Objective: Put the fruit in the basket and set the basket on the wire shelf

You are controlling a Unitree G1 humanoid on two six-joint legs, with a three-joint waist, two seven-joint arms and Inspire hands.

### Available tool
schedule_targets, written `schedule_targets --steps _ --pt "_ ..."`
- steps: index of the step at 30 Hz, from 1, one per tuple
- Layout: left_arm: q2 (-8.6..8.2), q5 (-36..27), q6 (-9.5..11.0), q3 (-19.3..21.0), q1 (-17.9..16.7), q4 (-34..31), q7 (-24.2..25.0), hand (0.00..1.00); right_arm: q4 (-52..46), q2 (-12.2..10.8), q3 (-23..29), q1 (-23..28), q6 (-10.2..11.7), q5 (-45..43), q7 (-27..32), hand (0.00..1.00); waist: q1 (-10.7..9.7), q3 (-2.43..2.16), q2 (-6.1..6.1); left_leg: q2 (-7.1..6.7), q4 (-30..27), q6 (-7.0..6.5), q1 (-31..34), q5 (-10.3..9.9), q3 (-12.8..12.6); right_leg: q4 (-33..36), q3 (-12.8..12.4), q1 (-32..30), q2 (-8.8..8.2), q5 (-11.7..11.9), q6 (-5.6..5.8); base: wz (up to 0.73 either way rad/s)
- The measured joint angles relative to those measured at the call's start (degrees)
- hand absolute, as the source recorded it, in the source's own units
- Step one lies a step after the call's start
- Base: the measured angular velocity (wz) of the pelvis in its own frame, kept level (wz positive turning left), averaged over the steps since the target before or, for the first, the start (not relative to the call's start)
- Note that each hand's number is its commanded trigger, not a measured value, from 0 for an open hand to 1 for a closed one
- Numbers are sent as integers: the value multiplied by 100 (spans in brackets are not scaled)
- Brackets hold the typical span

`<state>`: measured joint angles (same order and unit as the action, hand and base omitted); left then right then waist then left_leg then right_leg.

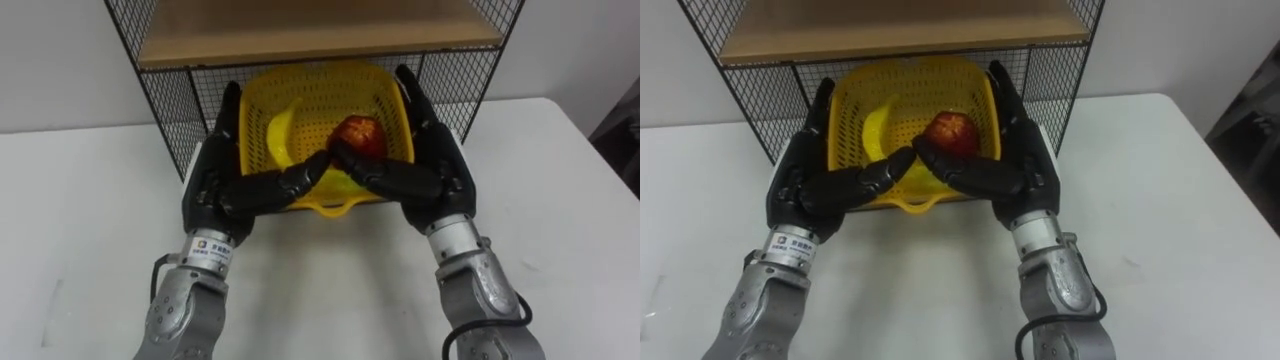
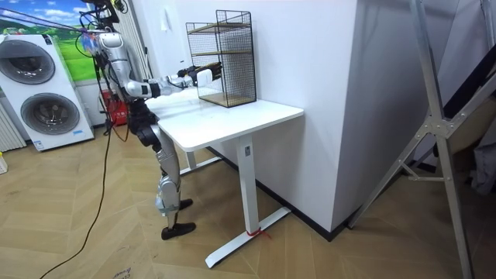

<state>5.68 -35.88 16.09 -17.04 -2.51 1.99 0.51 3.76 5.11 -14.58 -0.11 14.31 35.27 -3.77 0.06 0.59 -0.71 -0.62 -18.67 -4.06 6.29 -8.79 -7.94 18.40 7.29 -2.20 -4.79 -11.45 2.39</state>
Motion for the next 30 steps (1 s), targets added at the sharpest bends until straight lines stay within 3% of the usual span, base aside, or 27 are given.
schedule_targets --steps 4,11,13,15,20,24,30 --pt "15 26 -84 5 1 65 -20 0 151 3 -7 0 -16 -1 1 0 13 55 -19 -7 116 33 -131 41 2 -94 11 130 6 23 15 0" --pt "28 541 -343 77 56 258 -265 0 564 -19 6 -139 -403 61 145 0 37 87 -76 -10 184 29 -136 89 21 -166 47 151 13 67 6 1" --pt "-2 560 -501 129 252 427 -394 0 884 -55 20 -401 -514 26 207 0 23 99 -98 -12 215 9 -196 119 20 -194 71 212 6 92 -17 0" --pt "-38 650 -787 215 590 623 -529 0 1138 -32 77 -747 -757 29 372 0 38 102 -106 -7 282 32 -303 136 23 -316 95 343 19 123 15 0" --pt "-150 664 -1063 563 1200 990 -697 0 1634 -117 196 -1425 -972 14 512 0 38 98 -123 -5 396 43 -400 196 41 -510 72 477 60 233 15 -1" --pt "-314 678 -1371 816 1565 1292 -889 0 1843 -155 321 -1841 -1316 14 641 0 61 98 -125 -5 419 44 -389 215 69 -589 94 507 76 270 4 6" --pt "-483 678 -1793 1011 1864 1642 -1122 0 2048 -184 478 -2157 -1574 28 697 0 130 89 -138 -7 432 15 -400 246 77 -583 113 517 70 305 -53 2"
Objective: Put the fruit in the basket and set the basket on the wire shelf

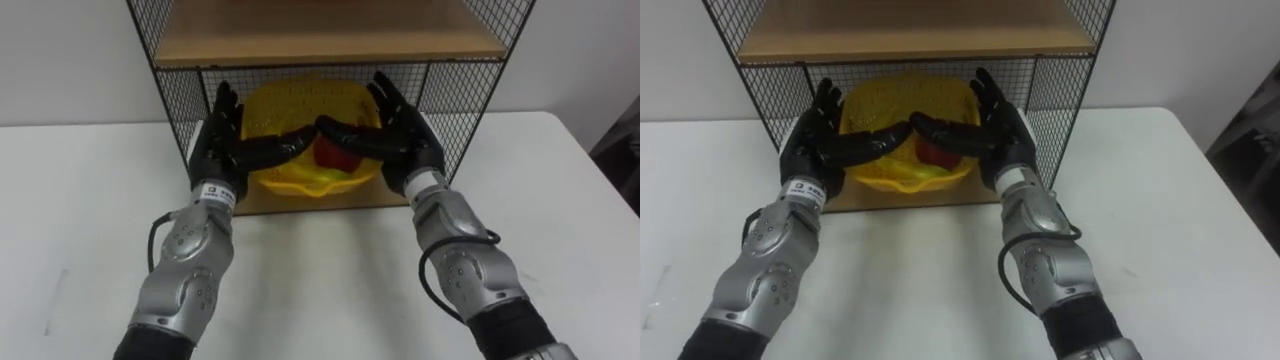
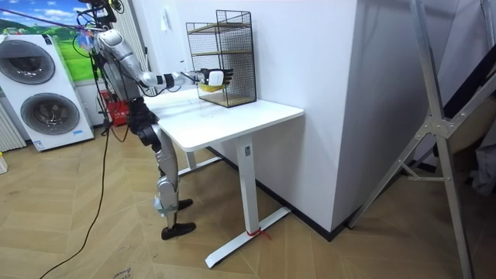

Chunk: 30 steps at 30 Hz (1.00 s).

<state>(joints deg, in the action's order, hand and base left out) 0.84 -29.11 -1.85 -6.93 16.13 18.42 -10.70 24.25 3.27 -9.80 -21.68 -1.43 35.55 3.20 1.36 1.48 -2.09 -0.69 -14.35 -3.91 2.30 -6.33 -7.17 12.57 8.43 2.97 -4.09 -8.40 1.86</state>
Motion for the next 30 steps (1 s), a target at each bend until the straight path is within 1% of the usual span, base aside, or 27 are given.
schedule_targets --steps 1,3,6,7,9,11,16,18,21,27,30 --pt "-21 -4 -36 0 16 25 -2 0 69 -2 14 -40 -16 -1 12 0 13 -2 -2 0 -1 0 -2 0 0 4 0 0 0 0 0 0" --pt "-54 -2 -212 21 38 95 -30 0 306 -32 82 -173 -187 -9 91 0 30 -7 -6 2 -9 1 -1 -1 0 7 7 1 -1 0 0 0" --pt "-59 -3 -397 66 59 151 -42 0 484 -121 213 -244 -336 -13 137 0 45 -7 -6 2 -13 2 3 -1 -1 4 8 -2 -1 1 -2 0" --pt "-59 -5 -414 69 87 226 -42 0 500 -123 214 -246 -360 -12 149 0 48 -7 -5 2 -10 1 2 -1 -1 5 9 1 0 3 -4 0" --pt "-57 -4 -543 112 152 441 -52 0 583 -150 213 -251 -399 -12 167 0 58 -8 -3 4 -14 1 1 -1 -1 6 12 3 0 7 -9 0" --pt "-45 -2 -637 111 156 463 -101 0 656 -174 214 -255 -445 -11 206 0 55 -8 -2 3 -16 2 9 -2 8 1 22 3 -1 7 -9 0" --pt "-31 -5 -724 112 170 474 -139 0 763 -224 214 -255 -506 0 329 0 47 -15 24 2 -11 2 12 -2 15 -3 34 6 -2 6 -9 0" --pt "-24 -4 -817 111 170 475 -156 0 769 -224 215 -255 -577 -1 336 0 40 -30 47 2 -11 2 9 -2 16 -6 34 14 -2 6 -9 0" --pt "-20 -4 -893 122 170 476 -157 0 768 -224 216 -255 -622 -4 339 0 40 -48 79 2 -9 2 1 -2 15 -1 32 18 -2 6 -9 0" --pt "-13 -1 -955 167 170 483 -163 0 769 -223 219 -254 -628 -15 352 0 38 -45 107 2 -8 6 0 -4 17 -10 26 22 -1 6 -9 0" --pt "12 -14 -969 174 170 484 -209 0 769 -220 220 -250 -650 -13 373 0 17 -45 129 -12 -5 12 2 -1 74 -10 30 31 3 3 -8 4"
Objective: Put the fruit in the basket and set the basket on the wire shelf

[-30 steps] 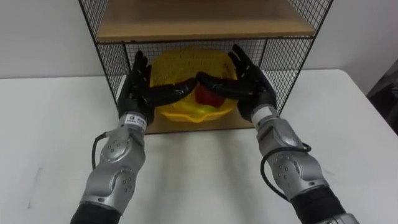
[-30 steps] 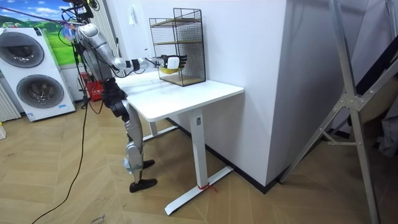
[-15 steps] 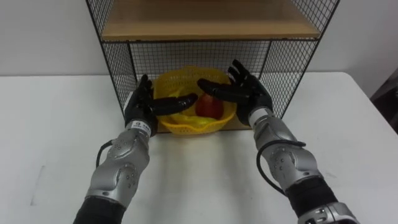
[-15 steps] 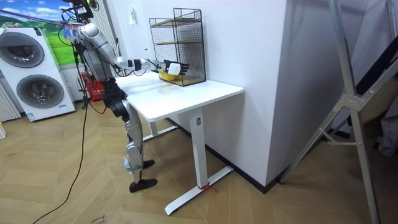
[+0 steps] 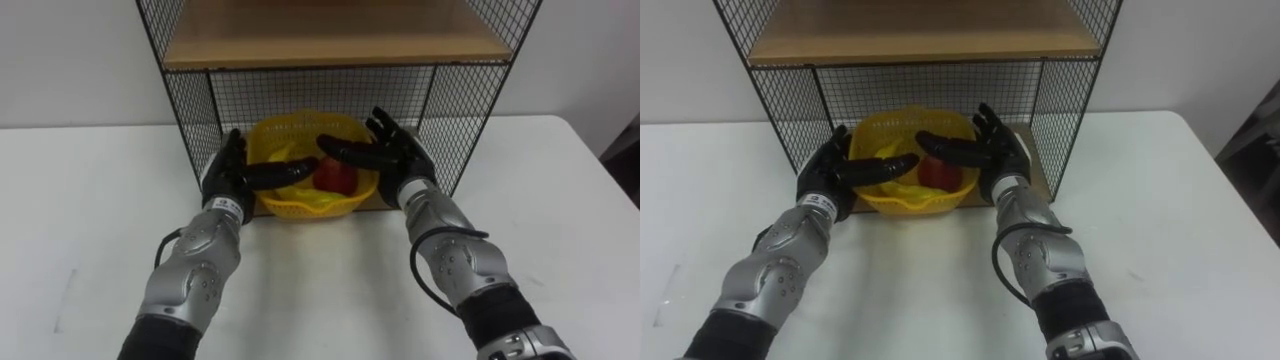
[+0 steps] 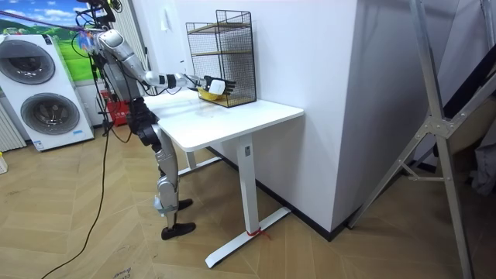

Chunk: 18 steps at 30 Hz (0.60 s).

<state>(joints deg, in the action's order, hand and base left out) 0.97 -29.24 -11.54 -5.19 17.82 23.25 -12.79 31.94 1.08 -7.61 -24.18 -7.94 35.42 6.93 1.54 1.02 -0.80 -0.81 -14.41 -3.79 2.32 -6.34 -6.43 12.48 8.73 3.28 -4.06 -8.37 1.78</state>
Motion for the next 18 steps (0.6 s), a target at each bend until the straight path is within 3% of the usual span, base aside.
schedule_targets --steps 18 --pt "56 11 87 43 1 149 0 0 285 45 -1 17 -23 -207 -18 0 -2 -9 24 1 1 5 1 11 31 20 35 -2 -1 -9 -9 0"
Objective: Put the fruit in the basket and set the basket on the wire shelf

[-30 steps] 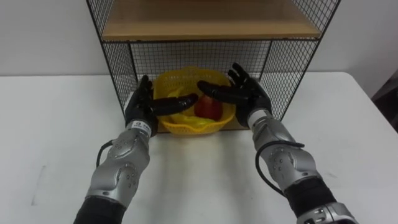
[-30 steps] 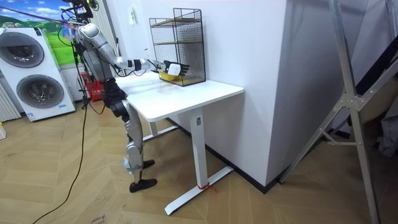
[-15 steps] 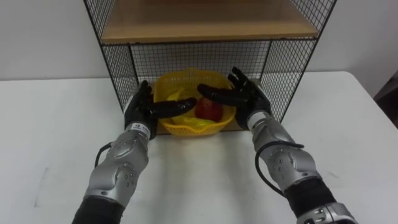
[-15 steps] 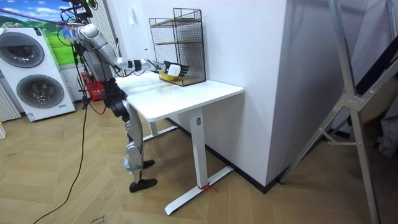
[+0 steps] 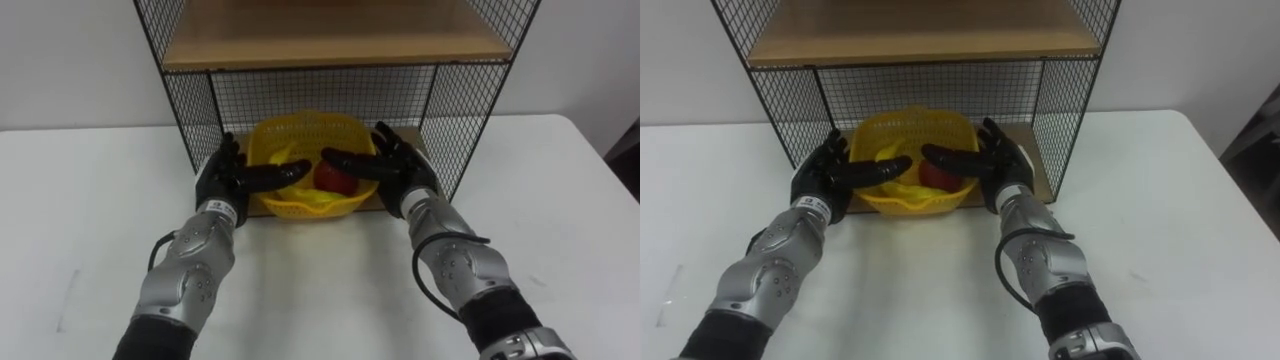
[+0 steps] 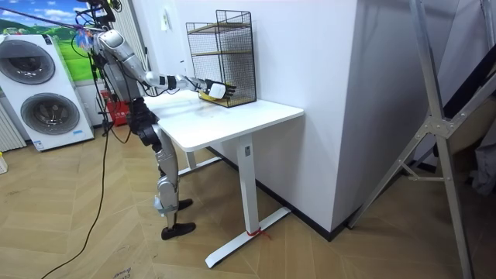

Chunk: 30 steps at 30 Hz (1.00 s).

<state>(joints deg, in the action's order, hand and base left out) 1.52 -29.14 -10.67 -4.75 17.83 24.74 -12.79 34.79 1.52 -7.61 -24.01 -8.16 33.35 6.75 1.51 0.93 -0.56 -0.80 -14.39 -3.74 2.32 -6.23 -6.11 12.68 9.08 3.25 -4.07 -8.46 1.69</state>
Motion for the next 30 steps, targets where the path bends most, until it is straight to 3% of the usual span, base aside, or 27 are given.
schedule_targets --steps 10,13,18,26,30 --pt "-11 24 14 26 63 -177 -176 0 -465 1 -2 6 11 -291 -84 0 -51 -13 -16 0 -30 6 18 5 11 8 47 -18 -10 -8 -13 0" --pt "22 87 15 26 62 -523 -181 0 -849 92 -2 87 12 -345 -175 0 -20 -22 -31 0 -36 7 18 5 10 10 45 -19 -9 -8 -14 0" --pt "30 257 142 33 61 -1074 -152 0 -1528 175 1 358 118 -510 -194 0 6 -42 -54 0 -18 7 -23 6 5 5 43 26 -7 -7 -14 0" --pt "29 565 154 43 26 -1423 -46 0 -1592 175 64 509 118 -732 -246 0 16 -52 -53 4 7 10 -115 4 -3 -1 19 113 -3 -15 -14 0" --pt "40 672 268 43 2 -1476 9 0 -1965 185 71 712 137 -837 -296 0 19 -52 -52 4 23 12 -114 10 0 -3 17 109 -3 -15 -14 0"
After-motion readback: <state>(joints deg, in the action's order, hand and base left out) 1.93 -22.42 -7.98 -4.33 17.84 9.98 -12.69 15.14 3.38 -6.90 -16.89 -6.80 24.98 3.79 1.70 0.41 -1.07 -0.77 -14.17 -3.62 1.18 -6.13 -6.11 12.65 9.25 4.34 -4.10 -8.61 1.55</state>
